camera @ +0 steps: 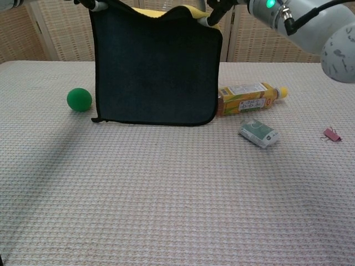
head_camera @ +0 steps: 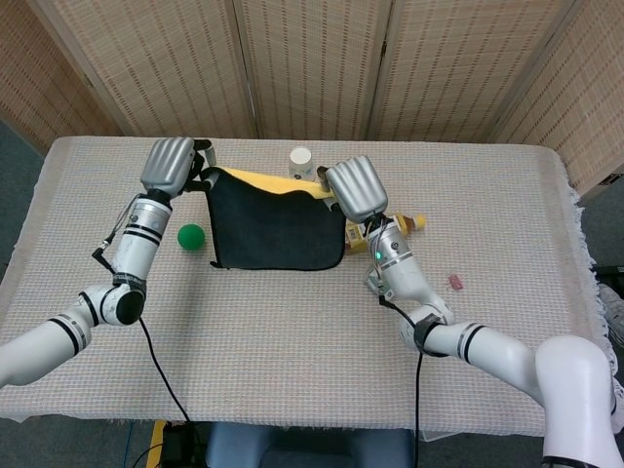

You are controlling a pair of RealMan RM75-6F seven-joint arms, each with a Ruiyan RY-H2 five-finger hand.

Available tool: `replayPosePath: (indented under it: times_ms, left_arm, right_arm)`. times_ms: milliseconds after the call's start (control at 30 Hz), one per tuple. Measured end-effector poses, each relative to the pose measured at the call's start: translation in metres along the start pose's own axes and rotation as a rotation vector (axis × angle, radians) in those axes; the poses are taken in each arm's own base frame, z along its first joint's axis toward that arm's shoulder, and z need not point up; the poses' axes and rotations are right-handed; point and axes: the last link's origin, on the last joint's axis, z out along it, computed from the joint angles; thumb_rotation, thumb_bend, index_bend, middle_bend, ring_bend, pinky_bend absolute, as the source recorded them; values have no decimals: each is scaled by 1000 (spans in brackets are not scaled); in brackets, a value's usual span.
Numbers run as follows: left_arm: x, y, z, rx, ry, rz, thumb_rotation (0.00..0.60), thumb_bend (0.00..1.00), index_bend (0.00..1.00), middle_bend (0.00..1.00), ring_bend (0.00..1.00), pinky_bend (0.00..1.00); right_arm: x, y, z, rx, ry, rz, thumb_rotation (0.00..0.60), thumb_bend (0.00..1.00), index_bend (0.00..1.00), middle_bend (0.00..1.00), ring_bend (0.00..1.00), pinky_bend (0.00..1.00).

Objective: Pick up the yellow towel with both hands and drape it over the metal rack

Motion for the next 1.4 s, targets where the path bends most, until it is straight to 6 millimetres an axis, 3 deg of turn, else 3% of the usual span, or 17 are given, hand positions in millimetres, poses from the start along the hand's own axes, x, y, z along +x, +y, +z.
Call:
replayPosePath:
  times_ms: [200,300,433,633,700,767,900,1000,1100,1200,1300,1333,1400]
  left_arm:
    - [-1,3,7,17,-5,11,600,467,645,955,785,923]
    - [-2,4,10,32,-10,11,600,462,555,909,742,913]
    - [-5,3,13,62,-29,4,600,385,342,744,609,905]
    - [-10,7,17,88,-44,29,600,321,209,485,422,812]
    - [-12,7,17,91,-42,35,600,318,163,419,356,737]
    - [-13,7,17,93,-46,42,600,313,118,331,246,585]
    - [-11,2,15,103,-41,43,600,267,108,261,157,402]
    - [-10,-3,13,118,-53,35,600,197,101,235,116,337]
    - [-10,-7,11,137,-74,25,591,104,72,145,16,253]
    - [-11,-9,11,150,-95,26,502,73,58,86,0,213]
    - [-10,-7,11,148,-94,32,474,72,43,67,0,206]
    - [-10,-7,11,147,-91,32,470,72,38,67,0,206]
    - [-9,-8,10,146,-78,32,538,72,37,67,0,205]
  right_arm:
    - [-3,2,10,-15,-5,-27,600,440,657,938,1000,1000]
    - [-5,3,15,-26,-14,-35,600,419,555,921,1000,1000]
    - [-9,6,19,-49,-33,-41,600,351,320,902,1000,1000]
    - [-12,13,20,-77,-52,-54,600,208,152,887,1000,1000]
    - [-12,16,20,-84,-56,-55,600,186,125,887,1000,1000]
    - [-12,18,19,-87,-57,-56,600,174,112,886,1000,1000]
    - [-11,21,16,-88,-54,-48,600,162,112,886,1000,1000]
    - [-9,24,11,-87,-52,-35,600,161,112,886,1000,1000]
    - [-7,27,5,-84,-51,-31,600,161,112,886,1000,1000]
    - [-5,32,-1,-83,-51,-33,600,161,112,886,1000,1000]
    - [-3,38,-6,-87,-50,-36,600,161,112,886,1000,1000]
    - [-2,40,-8,-88,-50,-39,600,161,112,885,1000,1000]
    - [0,43,-11,-88,-49,-43,600,162,112,872,1000,1000]
